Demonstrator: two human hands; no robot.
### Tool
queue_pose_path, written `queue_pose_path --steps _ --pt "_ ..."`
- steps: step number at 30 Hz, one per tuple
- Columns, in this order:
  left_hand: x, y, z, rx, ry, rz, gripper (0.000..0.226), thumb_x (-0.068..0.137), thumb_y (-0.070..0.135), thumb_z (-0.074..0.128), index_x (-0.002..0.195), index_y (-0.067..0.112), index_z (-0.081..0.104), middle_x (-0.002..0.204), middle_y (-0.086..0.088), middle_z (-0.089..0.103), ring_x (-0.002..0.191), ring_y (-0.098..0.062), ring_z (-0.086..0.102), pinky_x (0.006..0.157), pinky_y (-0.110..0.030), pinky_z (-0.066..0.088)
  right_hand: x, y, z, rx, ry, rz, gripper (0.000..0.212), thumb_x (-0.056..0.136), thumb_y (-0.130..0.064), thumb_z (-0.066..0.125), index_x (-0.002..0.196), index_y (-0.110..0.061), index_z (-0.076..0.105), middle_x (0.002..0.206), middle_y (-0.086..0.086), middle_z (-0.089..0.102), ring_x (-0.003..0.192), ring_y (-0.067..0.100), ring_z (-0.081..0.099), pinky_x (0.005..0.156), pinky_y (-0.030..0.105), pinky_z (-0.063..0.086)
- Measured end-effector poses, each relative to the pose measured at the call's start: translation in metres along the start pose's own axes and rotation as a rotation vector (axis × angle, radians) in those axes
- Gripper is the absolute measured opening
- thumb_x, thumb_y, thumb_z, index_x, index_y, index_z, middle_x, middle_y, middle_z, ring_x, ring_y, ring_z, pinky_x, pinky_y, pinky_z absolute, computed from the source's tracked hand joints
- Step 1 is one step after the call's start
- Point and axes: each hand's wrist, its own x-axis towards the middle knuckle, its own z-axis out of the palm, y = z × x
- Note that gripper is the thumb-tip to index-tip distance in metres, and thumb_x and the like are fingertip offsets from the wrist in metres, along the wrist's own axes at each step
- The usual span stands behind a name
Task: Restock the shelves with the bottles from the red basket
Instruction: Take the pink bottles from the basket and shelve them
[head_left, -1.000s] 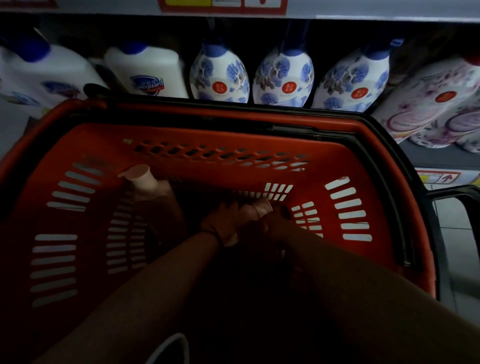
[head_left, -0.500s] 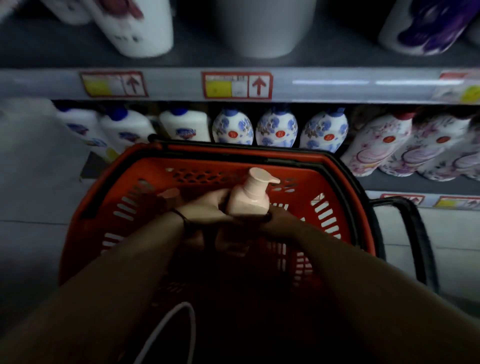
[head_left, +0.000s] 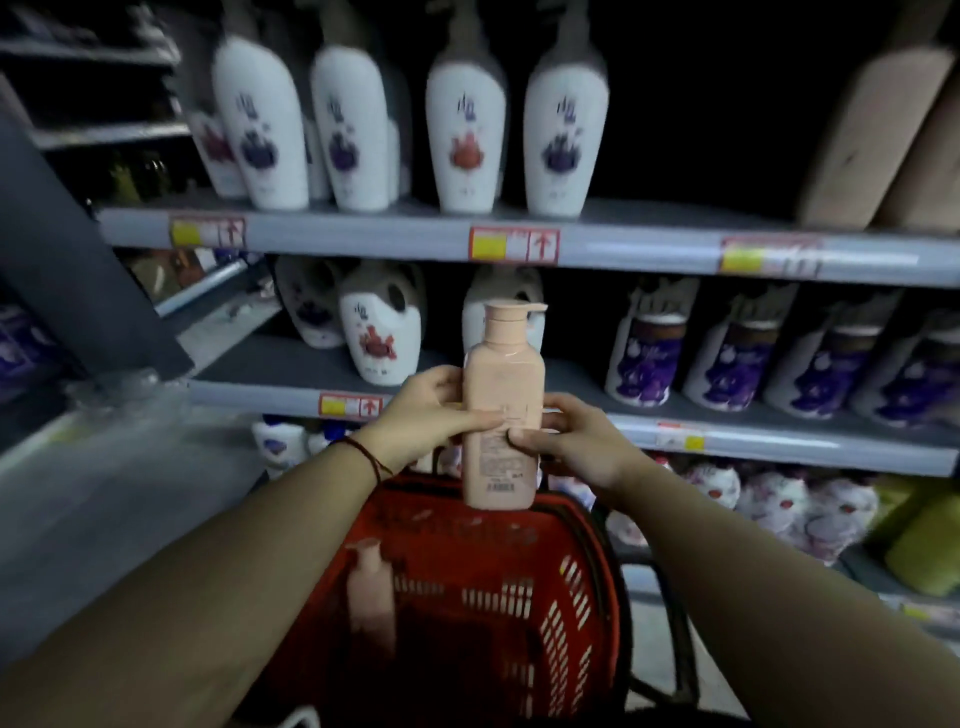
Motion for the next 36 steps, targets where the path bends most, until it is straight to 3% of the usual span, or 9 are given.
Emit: queue_pose_path --steps 7,10,14,19,21,25,29,33,36 --pt "0.027 0.11 0.033 -0.165 -0.02 0.198 0.055 0.074 -0.002 0.075 0.123 0.015 0.056 0.115 -0.006 0.068 0.102 -0.013 0.066 0.083 -0.023 0.056 -0.019 -0.083 -0.063 0.15 0.138 -0.227 0.028 0.084 -0.003 0.068 0.11 -0.012 0.062 0.09 0.001 0.075 0.074 0.008 0.07 0.057 0.021 0.055" --pt "0.034 0.13 0.05 -0.225 0.011 0.253 0.056 0.076 -0.005 0.072 0.124 0.016 0.052 0.115 -0.007 0.066 0.093 -0.006 0.067 0.076 -0.019 0.057 -0.024 -0.1 -0.084 0.178 0.172 -0.294 0.028 0.084 -0.002 0.067 0.111 -0.008 0.065 0.088 -0.001 0.077 0.075 0.009 0.072 0.058 0.021 0.055" --pt "0.038 0.146 0.064 -0.19 0.064 0.273 0.058 0.074 0.0 0.075 0.127 0.013 0.054 0.119 -0.007 0.065 0.105 -0.017 0.065 0.091 -0.035 0.054 -0.028 -0.11 -0.1 0.146 0.161 -0.325 0.027 0.085 -0.006 0.067 0.111 -0.013 0.068 0.096 0.002 0.077 0.082 0.013 0.073 0.061 0.024 0.056" --pt "0.045 0.158 0.065 -0.208 0.091 0.292 0.045 0.071 0.006 0.079 0.106 0.028 0.062 0.113 0.0 0.068 0.094 -0.009 0.068 0.064 -0.019 0.056 -0.022 -0.116 -0.1 0.14 0.259 -0.384 0.032 0.085 -0.009 0.068 0.116 -0.013 0.062 0.102 0.005 0.075 0.09 0.021 0.072 0.066 0.025 0.057" --pt "0.046 0.165 0.069 -0.159 0.136 0.303 0.038 0.073 0.007 0.077 0.1 0.029 0.06 0.112 0.0 0.068 0.087 -0.006 0.067 0.071 -0.024 0.057 -0.02 -0.12 -0.092 -0.04 0.42 -0.426 0.034 0.086 -0.015 0.068 0.118 -0.014 0.055 0.11 0.006 0.071 0.092 0.016 0.069 0.069 0.019 0.054" --pt "0.044 0.186 0.07 -0.088 0.252 0.328 0.058 0.07 0.008 0.078 0.12 0.018 0.05 0.117 -0.003 0.062 0.102 -0.015 0.062 0.096 -0.034 0.05 -0.024 -0.124 -0.066 -0.499 0.435 -0.439 0.081 0.087 -0.032 0.062 0.148 -0.011 0.014 0.139 0.011 0.048 0.117 0.022 0.054 0.091 0.029 0.047" --pt "0.031 0.206 0.077 0.036 0.398 0.461 0.06 0.056 0.03 0.086 0.105 0.03 0.05 0.112 0.006 0.058 0.099 -0.01 0.058 0.087 -0.024 0.049 -0.02 -0.135 -0.037 -0.42 0.422 -0.382 0.124 0.072 -0.039 0.073 0.147 -0.012 -0.022 0.155 0.008 0.004 0.135 0.03 0.031 0.108 0.046 0.038" --pt "0.024 0.21 0.067 0.048 0.207 0.533 0.03 0.074 0.021 0.078 0.099 0.03 0.062 0.106 0.005 0.065 0.089 -0.01 0.065 0.082 -0.024 0.054 -0.018 -0.147 -0.051 -0.208 0.436 -0.459 0.08 0.075 -0.011 0.074 0.14 -0.01 0.028 0.126 0.005 0.053 0.11 0.02 0.058 0.09 0.04 0.054" --pt "0.026 0.202 0.05 -0.122 -0.029 0.434 0.037 0.086 0.004 0.064 0.115 0.028 0.061 0.121 0.001 0.06 0.1 -0.01 0.063 0.087 -0.027 0.054 -0.025 -0.144 -0.075 0.0 0.26 -0.411 0.084 0.072 -0.003 0.078 0.137 -0.02 0.027 0.125 0.0 0.055 0.11 0.019 0.059 0.086 0.034 0.055"
